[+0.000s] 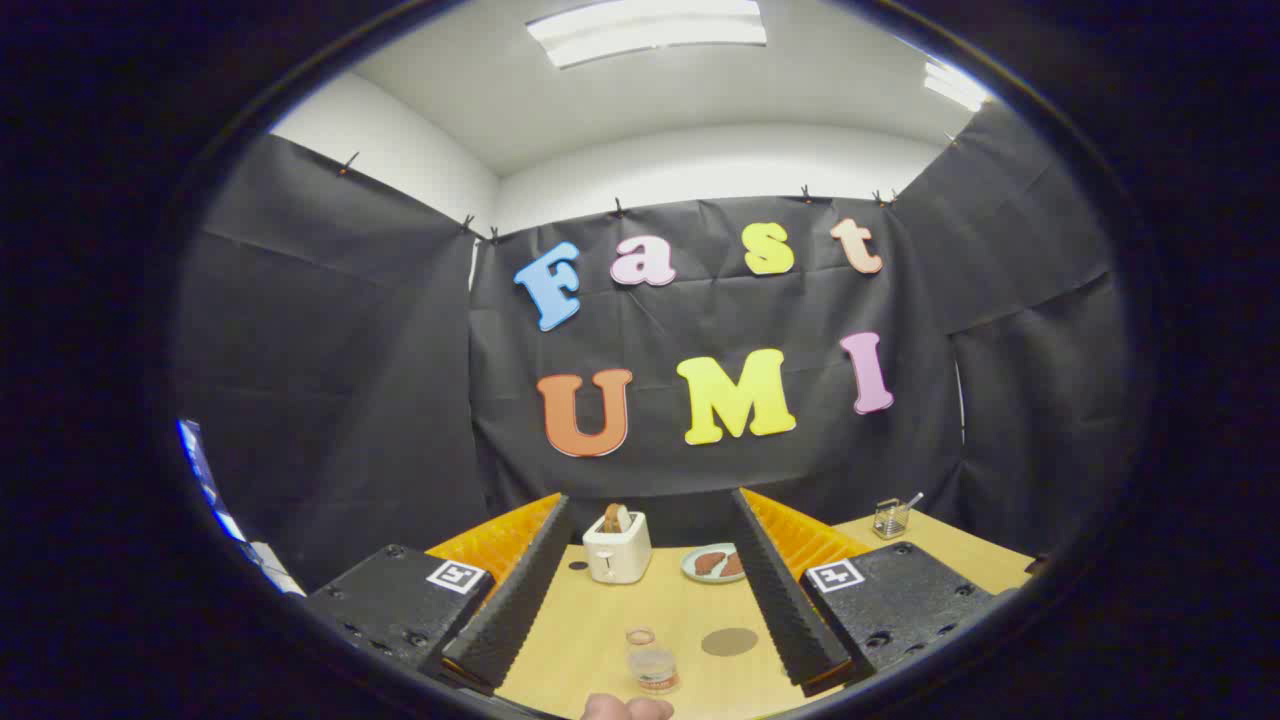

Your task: Take the bottle from table, then pour the juice into the cup, finally place the bottle on the coaster

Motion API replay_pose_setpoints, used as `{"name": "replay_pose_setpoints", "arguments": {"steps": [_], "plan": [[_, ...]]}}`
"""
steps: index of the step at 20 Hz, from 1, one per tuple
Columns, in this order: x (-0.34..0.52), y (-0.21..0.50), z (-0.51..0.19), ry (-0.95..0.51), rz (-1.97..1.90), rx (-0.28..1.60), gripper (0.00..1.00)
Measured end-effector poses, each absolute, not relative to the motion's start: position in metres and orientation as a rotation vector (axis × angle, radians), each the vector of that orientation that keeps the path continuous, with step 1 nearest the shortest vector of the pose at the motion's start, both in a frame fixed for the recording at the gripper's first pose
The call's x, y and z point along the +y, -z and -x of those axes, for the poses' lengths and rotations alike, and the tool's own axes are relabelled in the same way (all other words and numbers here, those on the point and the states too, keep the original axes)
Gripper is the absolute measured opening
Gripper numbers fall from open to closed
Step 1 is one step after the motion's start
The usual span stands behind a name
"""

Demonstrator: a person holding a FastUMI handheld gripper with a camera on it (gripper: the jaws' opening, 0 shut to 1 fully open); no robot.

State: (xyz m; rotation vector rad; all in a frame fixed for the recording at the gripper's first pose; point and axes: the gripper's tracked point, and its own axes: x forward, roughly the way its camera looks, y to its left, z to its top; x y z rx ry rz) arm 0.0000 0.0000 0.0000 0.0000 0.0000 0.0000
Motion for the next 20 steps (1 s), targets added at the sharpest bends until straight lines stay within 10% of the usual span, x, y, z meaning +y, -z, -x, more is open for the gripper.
{"name": "replay_pose_setpoints", "arguments": {"steps": [20], "plan": [[0.013, 0.013, -0.007, 0.023, 0.033, 0.064, 1.0]]}}
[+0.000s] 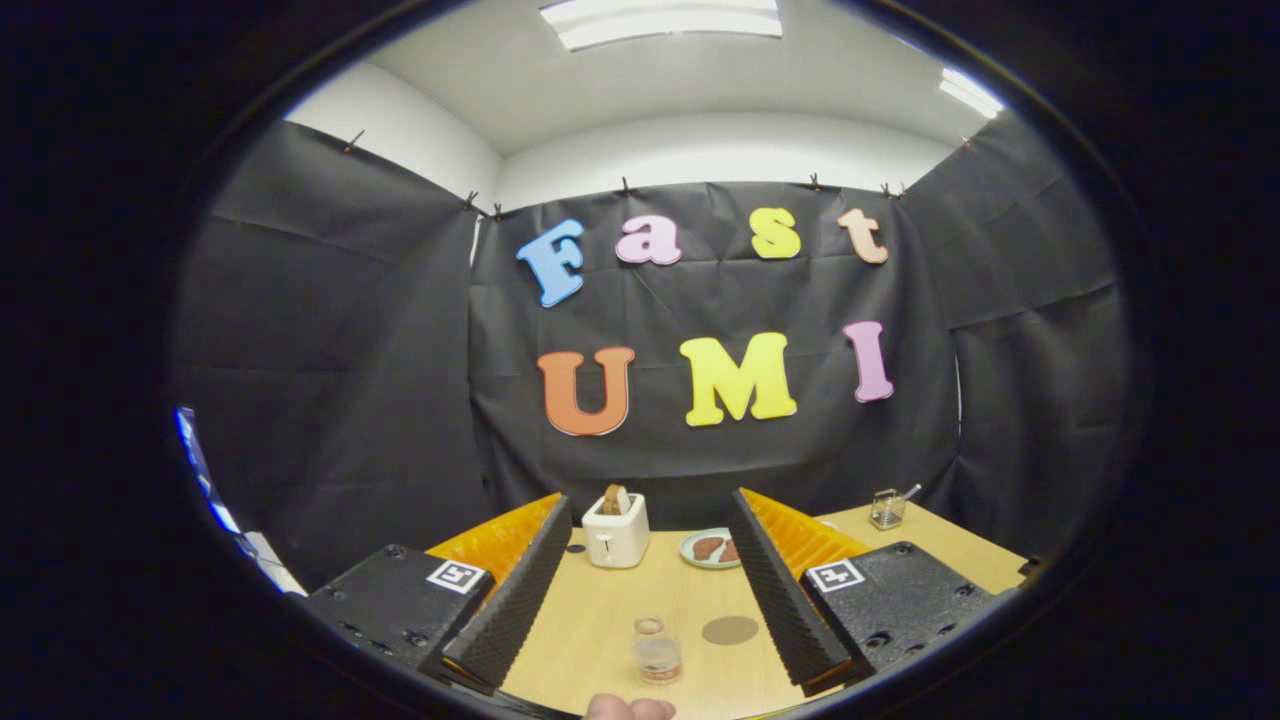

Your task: Take the bottle from table, then pour the juice into the cup, finally place the bottle on the coaster

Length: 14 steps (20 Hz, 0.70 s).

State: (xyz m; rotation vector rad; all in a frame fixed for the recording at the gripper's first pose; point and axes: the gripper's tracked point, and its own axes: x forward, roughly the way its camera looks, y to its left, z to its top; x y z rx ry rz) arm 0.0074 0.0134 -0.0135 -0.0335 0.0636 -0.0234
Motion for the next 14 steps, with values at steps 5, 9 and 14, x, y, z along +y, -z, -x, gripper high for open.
{"name": "replay_pose_setpoints", "arguments": {"steps": [5, 9, 14], "plan": [[0.011, 0.009, -0.006, 0.035, 0.042, 0.054, 1.0], [0.017, 0.012, -0.004, 0.026, 0.049, 0.055, 1.0], [0.02, 0.044, 0.003, 0.011, 0.063, 0.064, 1.0]]}}
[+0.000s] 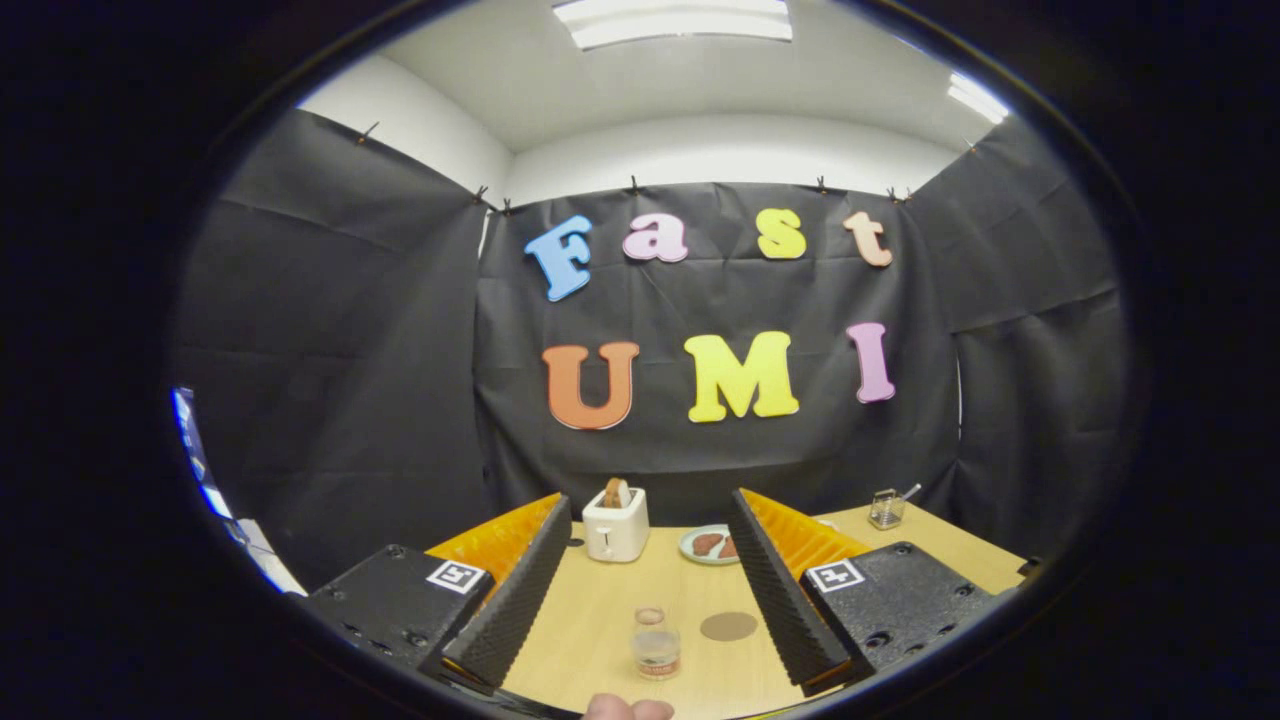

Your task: Take the bottle from table, then pour the juice into the cup, finally place the bottle on the coaster

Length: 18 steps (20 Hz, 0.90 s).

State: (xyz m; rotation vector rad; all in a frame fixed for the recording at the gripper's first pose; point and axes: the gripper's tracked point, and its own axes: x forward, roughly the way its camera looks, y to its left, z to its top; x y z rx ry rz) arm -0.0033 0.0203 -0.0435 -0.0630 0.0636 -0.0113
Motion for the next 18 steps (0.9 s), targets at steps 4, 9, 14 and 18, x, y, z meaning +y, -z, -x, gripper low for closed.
{"name": "replay_pose_setpoints", "arguments": {"steps": [4, 9, 14, 18], "plan": [[0.016, 0.079, 0.007, 0.026, 0.101, 0.088, 1.0], [0.006, 0.133, 0.01, 0.025, 0.085, 0.117, 1.0], [-0.004, 0.204, 0.013, -0.006, 0.057, 0.143, 1.0], [-0.014, 0.259, 0.011, 0.01, 0.051, 0.178, 1.0]]}}
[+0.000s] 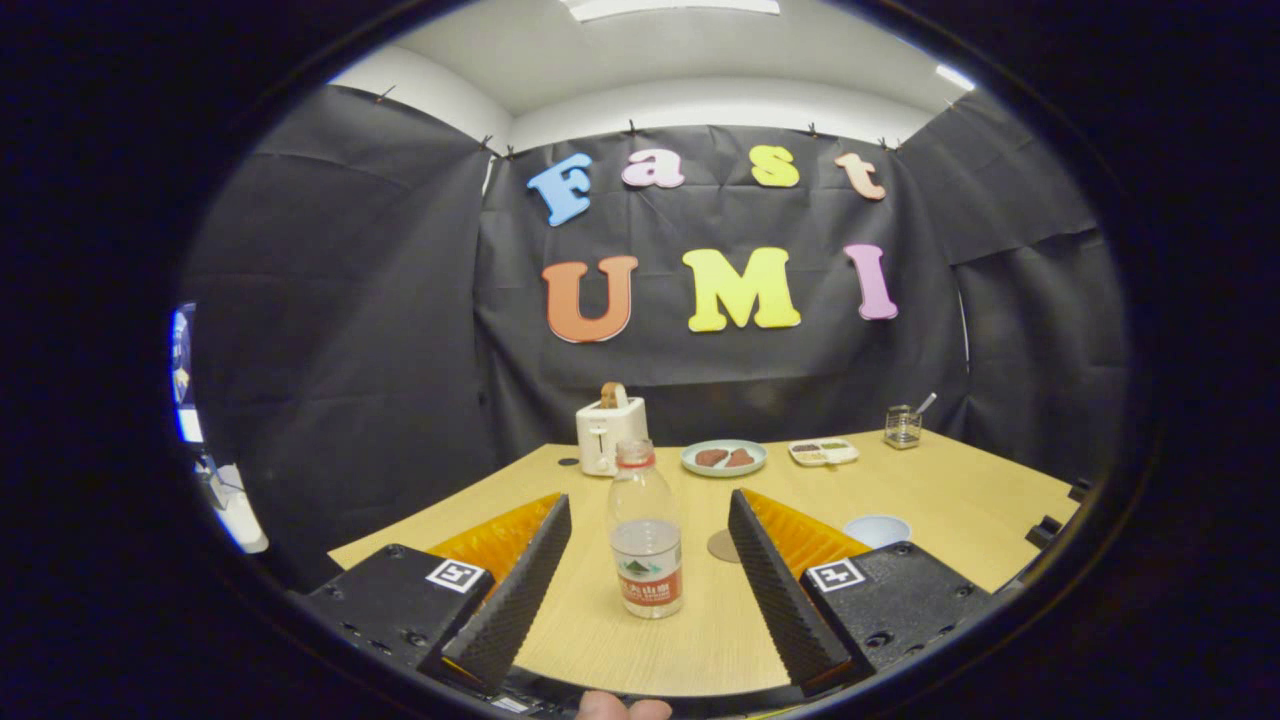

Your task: Take the bottle from table, then pour the juice into the cup, finally place the bottle on the coaster

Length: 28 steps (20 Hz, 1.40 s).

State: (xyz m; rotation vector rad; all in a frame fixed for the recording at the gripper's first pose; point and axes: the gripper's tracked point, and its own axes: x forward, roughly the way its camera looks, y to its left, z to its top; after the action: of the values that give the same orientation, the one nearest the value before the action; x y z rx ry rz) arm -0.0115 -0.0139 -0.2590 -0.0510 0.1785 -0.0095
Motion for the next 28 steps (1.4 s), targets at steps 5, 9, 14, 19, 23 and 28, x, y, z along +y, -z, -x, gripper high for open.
{"name": "replay_pose_setpoints", "arguments": {"steps": [5, 9, 14, 19, 23, 28], "plan": [[-0.023, 0.318, -0.008, 0.034, 0.096, 0.217, 1.0], [-0.017, 0.348, -0.026, 0.035, 0.129, 0.239, 1.0], [-0.012, 0.363, -0.047, 0.042, 0.158, 0.251, 1.0], [-0.018, 0.364, -0.068, 0.067, 0.165, 0.256, 1.0], [-0.018, 0.363, -0.079, 0.059, 0.19, 0.263, 0.99], [-0.012, 0.357, -0.077, 0.028, 0.177, 0.261, 0.84]]}}
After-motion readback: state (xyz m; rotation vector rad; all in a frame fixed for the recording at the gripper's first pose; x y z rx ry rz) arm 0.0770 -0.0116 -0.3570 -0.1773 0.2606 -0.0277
